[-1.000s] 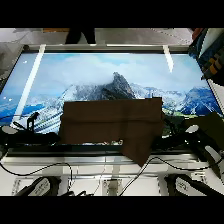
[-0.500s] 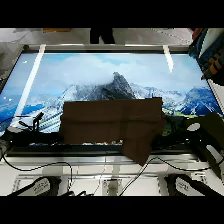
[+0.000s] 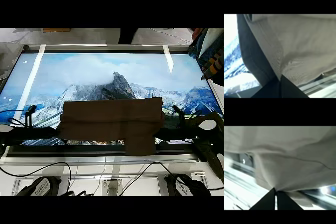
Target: Fold the clothes and pants, and hang the long-sleeved shirts on hangers.
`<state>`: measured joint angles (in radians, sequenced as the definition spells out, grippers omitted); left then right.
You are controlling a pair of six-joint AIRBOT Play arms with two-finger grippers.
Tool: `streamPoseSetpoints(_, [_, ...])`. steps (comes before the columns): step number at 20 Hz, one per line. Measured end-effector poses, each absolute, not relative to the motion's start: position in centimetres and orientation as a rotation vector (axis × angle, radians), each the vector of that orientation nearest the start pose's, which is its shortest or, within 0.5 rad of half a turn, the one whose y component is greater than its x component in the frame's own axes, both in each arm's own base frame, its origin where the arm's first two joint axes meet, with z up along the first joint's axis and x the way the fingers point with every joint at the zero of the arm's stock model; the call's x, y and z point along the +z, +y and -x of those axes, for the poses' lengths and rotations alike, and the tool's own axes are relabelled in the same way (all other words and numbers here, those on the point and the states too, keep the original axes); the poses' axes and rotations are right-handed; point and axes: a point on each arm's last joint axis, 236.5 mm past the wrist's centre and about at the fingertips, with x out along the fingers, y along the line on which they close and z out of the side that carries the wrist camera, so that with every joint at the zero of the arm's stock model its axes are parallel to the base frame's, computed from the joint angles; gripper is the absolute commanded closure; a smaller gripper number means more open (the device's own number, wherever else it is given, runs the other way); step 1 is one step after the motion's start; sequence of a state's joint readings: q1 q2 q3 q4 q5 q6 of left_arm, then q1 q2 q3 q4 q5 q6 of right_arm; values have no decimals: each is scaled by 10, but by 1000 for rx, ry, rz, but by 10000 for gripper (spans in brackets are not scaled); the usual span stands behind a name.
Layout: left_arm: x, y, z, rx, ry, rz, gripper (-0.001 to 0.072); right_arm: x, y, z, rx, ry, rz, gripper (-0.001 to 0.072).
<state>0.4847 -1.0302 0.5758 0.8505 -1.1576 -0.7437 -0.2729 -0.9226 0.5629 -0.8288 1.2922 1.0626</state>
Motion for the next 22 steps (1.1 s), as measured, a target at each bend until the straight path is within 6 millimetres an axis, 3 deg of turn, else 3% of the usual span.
streamPoseSetpoints(2, [-32,-20,-282,-418,1097,384,690,-6,97,-249,514,1238,-546,691])
streamPoseSetpoints(5, [-4,-23,-308,-390,954,453,690,10,92,-282,448,1095,-604,691])
streamPoseSetpoints(11, [39,2,-366,-228,666,590,690,36,39,-357,158,776,-713,691])
streamPoseSetpoints(15, [38,1,-396,-141,591,537,689,41,10,-393,25,646,-713,691])
streamPoseSetpoints(22, [7,-5,-453,53,537,361,689,-1,-13,-448,-90,669,-719,691])
